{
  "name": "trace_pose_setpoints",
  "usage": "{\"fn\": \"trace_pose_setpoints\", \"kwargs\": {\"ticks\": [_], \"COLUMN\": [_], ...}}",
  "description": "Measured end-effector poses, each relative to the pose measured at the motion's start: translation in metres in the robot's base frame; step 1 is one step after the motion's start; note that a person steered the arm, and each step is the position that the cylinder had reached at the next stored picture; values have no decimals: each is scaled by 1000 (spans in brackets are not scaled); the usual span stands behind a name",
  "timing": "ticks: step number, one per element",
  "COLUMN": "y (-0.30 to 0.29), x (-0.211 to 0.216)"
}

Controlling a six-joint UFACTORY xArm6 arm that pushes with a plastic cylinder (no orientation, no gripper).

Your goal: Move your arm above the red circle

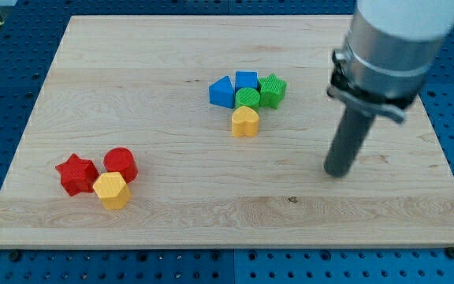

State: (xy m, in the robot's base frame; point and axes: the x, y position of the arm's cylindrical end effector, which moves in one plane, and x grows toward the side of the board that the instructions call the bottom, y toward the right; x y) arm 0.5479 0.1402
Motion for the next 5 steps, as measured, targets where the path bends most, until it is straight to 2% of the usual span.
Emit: {"fn": "trace_pose_setpoints", "kwargs": {"ticks": [1, 2, 4, 5], "y": [-22, -61, -140, -181], "x": [32, 31, -14, -49]}}
